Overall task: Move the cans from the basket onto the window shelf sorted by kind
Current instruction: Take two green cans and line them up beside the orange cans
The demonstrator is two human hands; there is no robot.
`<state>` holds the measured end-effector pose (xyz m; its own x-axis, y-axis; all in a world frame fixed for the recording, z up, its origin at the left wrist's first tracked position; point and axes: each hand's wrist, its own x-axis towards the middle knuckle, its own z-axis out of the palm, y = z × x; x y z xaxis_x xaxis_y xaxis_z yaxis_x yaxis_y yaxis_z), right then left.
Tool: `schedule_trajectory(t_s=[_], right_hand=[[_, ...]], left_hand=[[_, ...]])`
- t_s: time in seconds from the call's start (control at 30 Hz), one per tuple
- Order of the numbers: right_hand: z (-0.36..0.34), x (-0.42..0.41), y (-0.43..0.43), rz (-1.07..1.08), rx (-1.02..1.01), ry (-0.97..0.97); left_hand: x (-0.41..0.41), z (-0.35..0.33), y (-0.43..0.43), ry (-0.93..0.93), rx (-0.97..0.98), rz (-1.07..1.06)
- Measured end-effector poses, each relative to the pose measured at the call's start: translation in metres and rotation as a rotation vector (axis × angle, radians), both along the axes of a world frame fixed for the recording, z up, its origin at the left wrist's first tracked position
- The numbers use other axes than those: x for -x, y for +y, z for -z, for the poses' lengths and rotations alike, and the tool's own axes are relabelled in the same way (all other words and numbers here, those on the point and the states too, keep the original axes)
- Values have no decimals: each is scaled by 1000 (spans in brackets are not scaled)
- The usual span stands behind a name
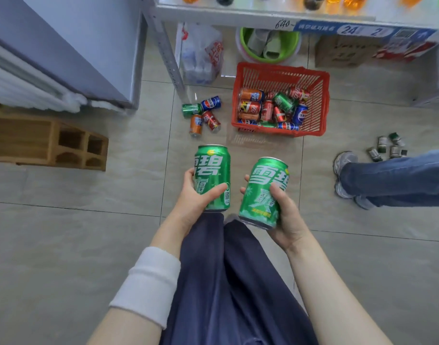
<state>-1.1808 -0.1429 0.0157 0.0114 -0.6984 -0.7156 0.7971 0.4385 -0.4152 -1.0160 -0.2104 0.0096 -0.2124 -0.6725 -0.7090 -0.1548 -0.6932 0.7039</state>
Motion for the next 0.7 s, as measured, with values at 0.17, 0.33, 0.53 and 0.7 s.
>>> schedule_trajectory(t_s=[0.17,0.33,0.53,0.7], right_hand=[[-10,-5,31,40,72,-59],[-30,0,50,62,86,-34],[-47,11,31,58,100,134],[-66,16,-16,15,175,188]], left_hand=[[-2,-15,28,-38,66,25],[3,-31,40,-22,72,85],[11,-53,20,32,125,104],[14,-71,-23,159,123,119]])
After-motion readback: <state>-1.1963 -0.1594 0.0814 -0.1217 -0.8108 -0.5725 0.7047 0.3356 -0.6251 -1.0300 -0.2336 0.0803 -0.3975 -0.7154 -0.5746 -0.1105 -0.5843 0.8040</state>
